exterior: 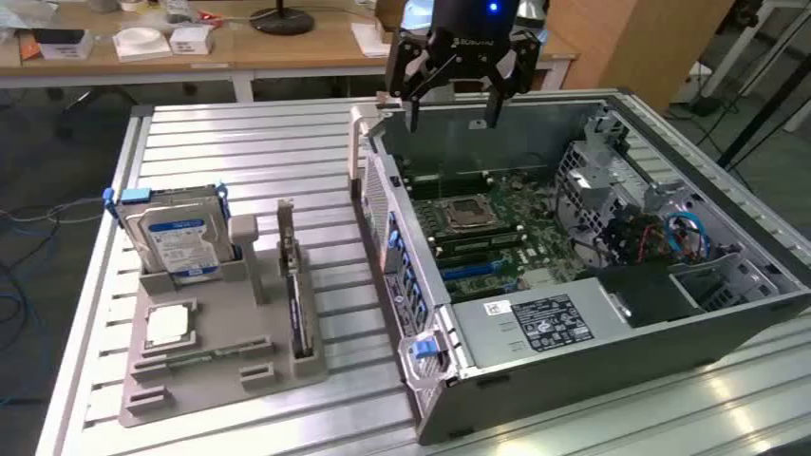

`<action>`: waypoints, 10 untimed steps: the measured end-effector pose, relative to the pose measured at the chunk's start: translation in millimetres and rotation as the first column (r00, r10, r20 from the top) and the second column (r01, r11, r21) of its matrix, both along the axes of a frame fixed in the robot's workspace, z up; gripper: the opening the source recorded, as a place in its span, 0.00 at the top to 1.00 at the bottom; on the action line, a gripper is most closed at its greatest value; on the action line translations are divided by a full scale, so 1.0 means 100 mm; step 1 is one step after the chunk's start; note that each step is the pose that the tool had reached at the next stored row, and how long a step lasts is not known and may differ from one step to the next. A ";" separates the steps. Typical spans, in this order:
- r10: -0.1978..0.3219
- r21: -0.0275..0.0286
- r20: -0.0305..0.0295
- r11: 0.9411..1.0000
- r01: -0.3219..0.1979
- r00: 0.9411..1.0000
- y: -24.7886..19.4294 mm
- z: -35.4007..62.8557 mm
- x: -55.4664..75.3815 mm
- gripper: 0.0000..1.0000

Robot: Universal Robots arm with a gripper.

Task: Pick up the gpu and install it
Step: 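Reach for the gpu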

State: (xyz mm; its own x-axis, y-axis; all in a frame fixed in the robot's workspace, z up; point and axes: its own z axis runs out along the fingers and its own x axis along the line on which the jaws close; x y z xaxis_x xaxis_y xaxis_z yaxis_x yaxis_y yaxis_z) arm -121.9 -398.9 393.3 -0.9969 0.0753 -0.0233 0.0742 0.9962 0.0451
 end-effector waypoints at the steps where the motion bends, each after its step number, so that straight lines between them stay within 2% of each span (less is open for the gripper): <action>1: 0.000 0.000 0.000 1.000 0.000 1.000 0.000 0.000 0.00 0.01; 10: 0.000 0.003 0.000 1.000 0.000 1.000 -0.002 0.000 0.00 0.01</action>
